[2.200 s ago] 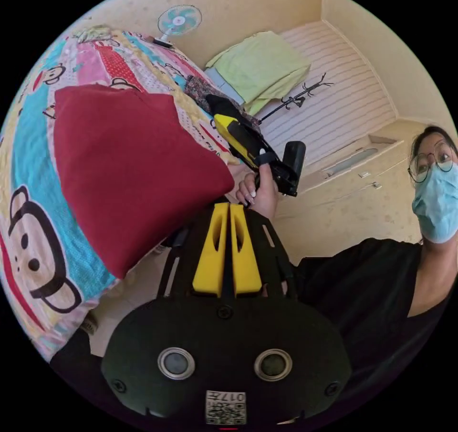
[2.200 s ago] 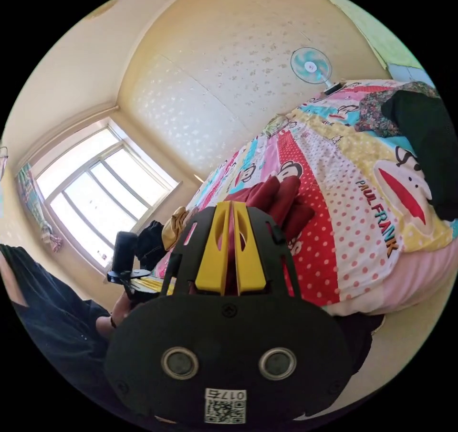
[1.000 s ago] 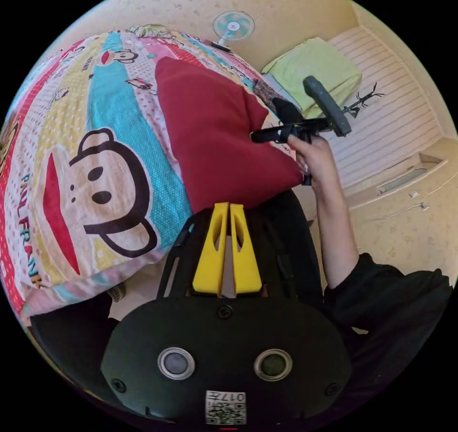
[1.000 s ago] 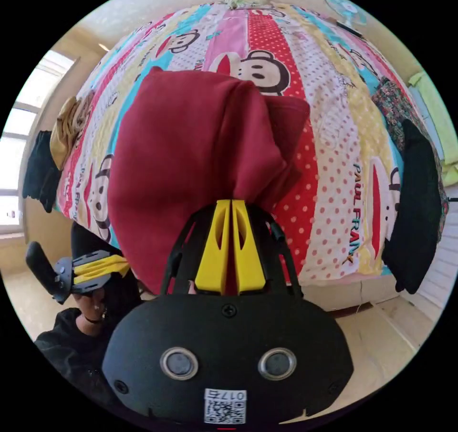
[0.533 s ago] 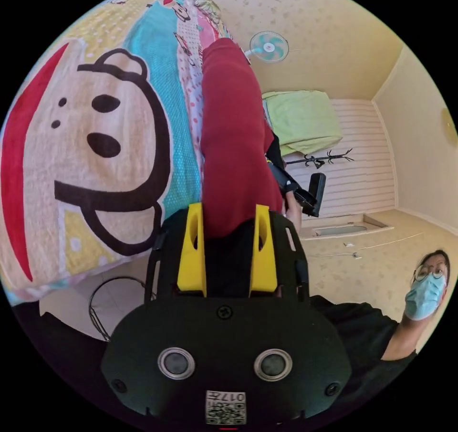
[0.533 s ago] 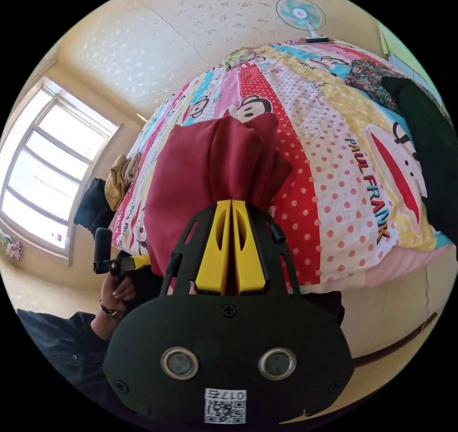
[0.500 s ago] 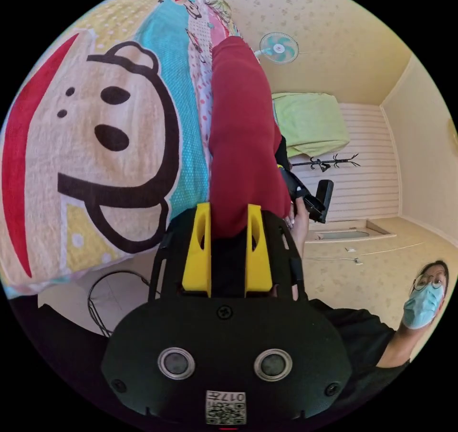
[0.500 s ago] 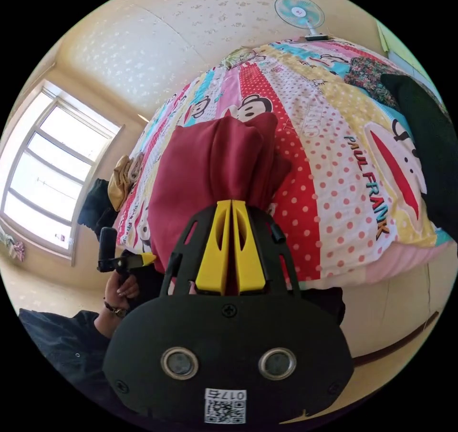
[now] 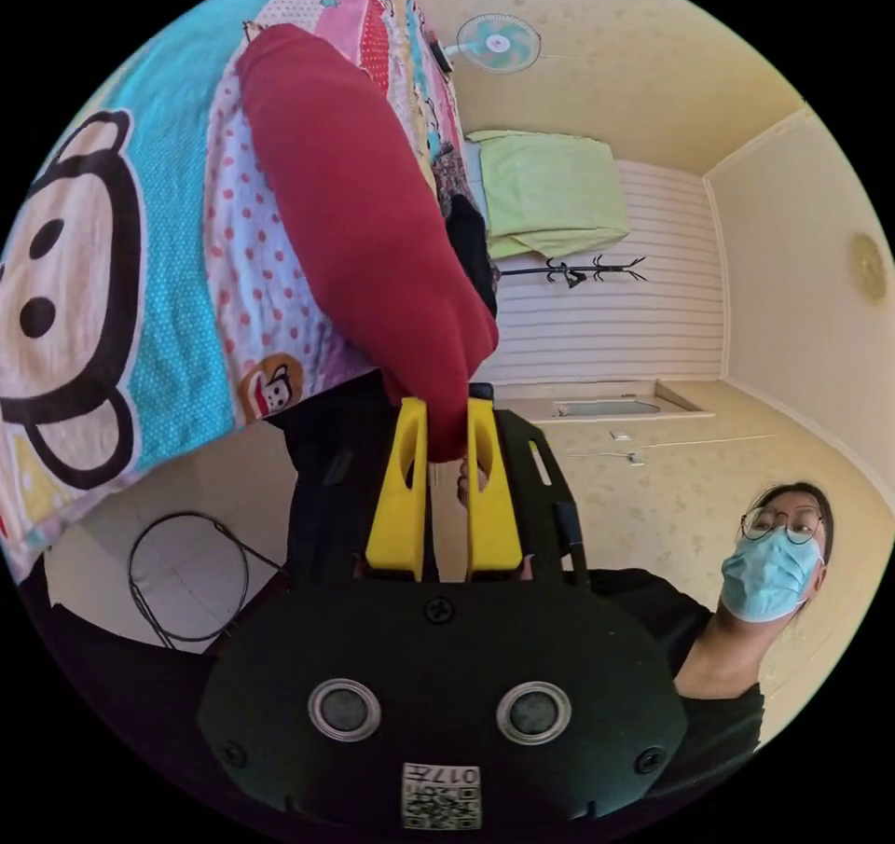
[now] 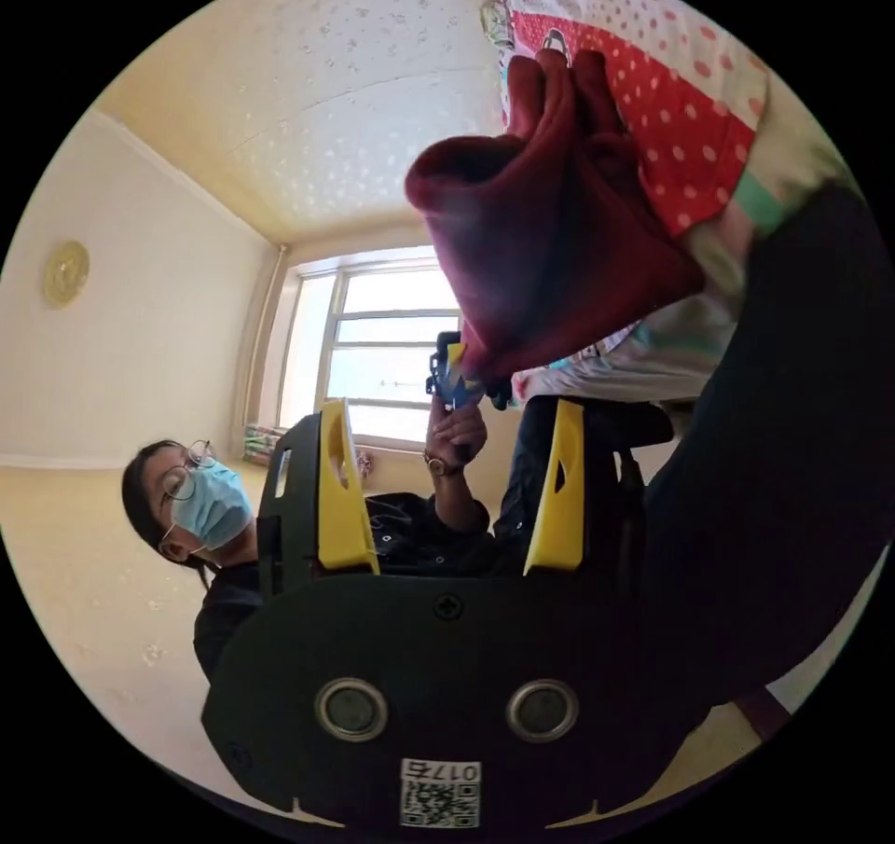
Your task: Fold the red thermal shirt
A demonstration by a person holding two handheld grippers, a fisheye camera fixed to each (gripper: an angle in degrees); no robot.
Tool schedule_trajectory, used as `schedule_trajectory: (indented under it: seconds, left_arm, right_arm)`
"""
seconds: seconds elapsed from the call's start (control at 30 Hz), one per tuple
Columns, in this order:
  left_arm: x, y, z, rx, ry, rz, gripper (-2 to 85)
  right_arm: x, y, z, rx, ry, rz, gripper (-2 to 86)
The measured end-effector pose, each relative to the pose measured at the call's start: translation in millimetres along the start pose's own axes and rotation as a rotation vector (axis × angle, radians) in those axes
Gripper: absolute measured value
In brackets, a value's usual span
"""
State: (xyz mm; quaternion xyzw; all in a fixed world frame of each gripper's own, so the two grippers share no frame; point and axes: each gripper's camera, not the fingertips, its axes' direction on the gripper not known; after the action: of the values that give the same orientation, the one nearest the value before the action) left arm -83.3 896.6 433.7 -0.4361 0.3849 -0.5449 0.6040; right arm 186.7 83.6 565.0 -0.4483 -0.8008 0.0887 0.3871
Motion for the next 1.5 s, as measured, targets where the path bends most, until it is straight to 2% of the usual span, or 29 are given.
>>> schedule_trajectory:
  seconds: [0.07, 0.17, 0.3, 0.37, 0.43, 0.53, 0.67, 0.73, 0.93, 1.07, 1.13, 1.17, 1.23, 1.3, 1.43, 1.5]
  left_arm:
    - [12.6, 3.9, 4.5, -0.015, -0.021, 0.019, 6.6]
    - [26.5, 11.8, 10.7, -0.031, -0.088, 0.043, 6.6]
    - [32.1, 21.7, 3.4, -0.009, -0.089, 0.039, 6.6]
    - [43.0, 26.1, -7.4, 0.009, -0.086, 0.064, 6.6]
    - [63.4, 30.6, -18.2, -0.002, -0.065, 0.119, 6.6]
    - [107.3, 38.7, -31.5, 0.013, -0.011, 0.240, 6.8]
    - [147.5, 36.3, -46.3, 0.071, 0.117, 0.388, 6.6]
    - [150.6, 32.8, -49.8, 0.069, 0.160, 0.415, 2.0]
    - [121.3, 43.5, -48.8, 0.045, 0.051, 0.294, -0.9]
    - [75.6, 55.0, -49.9, 0.054, 0.110, 0.135, -1.0]
    - [63.4, 57.2, -51.1, 0.059, 0.131, 0.109, -1.0]
    - [60.1, 57.8, -51.5, 0.041, 0.103, 0.104, -1.0]
    - [59.4, 60.1, -55.0, 0.018, 0.022, 0.095, -1.0]
    - [59.2, 66.8, -68.4, 0.034, -0.071, 0.076, -1.0]
    - [52.1, 79.3, -103.7, 0.118, -0.148, 0.022, -1.0]
    - [48.9, 86.4, -131.6, 0.192, -0.245, -0.022, -1.0]
  right_arm:
    - [6.3, -4.4, 6.7, 0.019, 0.052, 0.037, 29.6]
    - [13.2, -18.5, 9.0, 0.123, -0.059, 0.004, 28.2]
    - [13.5, -38.6, 5.3, 0.197, -0.032, -0.010, 10.4]
    - [-12.3, -34.9, 13.0, 0.186, 0.073, -0.080, 7.8]
    - [-71.5, -20.3, 32.5, 0.157, 0.344, -0.239, 6.6]
    - [-137.8, -5.8, 53.6, 0.154, 0.518, -0.428, 6.1]
    - [-199.6, -19.6, 69.0, 0.110, 0.665, -0.622, 5.6]
    - [-235.5, -39.8, 64.6, 0.161, 0.758, -0.684, 5.4]
    - [-309.7, -64.5, -3.2, 0.370, 0.864, -0.886, 5.7]
    - [-286.8, -80.9, -66.5, 0.545, 0.863, -0.712, 6.0]
    - [-231.4, -90.6, -107.1, 0.664, 0.920, -0.498, 6.1]
    - [-213.7, -91.7, -115.7, 0.686, 0.941, -0.439, 6.1]
    - [-133.8, -83.6, -144.1, 0.756, 0.981, -0.154, 6.2]
    - [-77.1, -63.5, -151.7, 0.775, 1.009, 0.038, 5.9]
    - [-1.8, -3.9, -111.2, 0.742, 0.932, 0.034, 1.9]
    - [18.1, 8.5, -81.0, 0.691, 0.935, 0.049, 1.3]
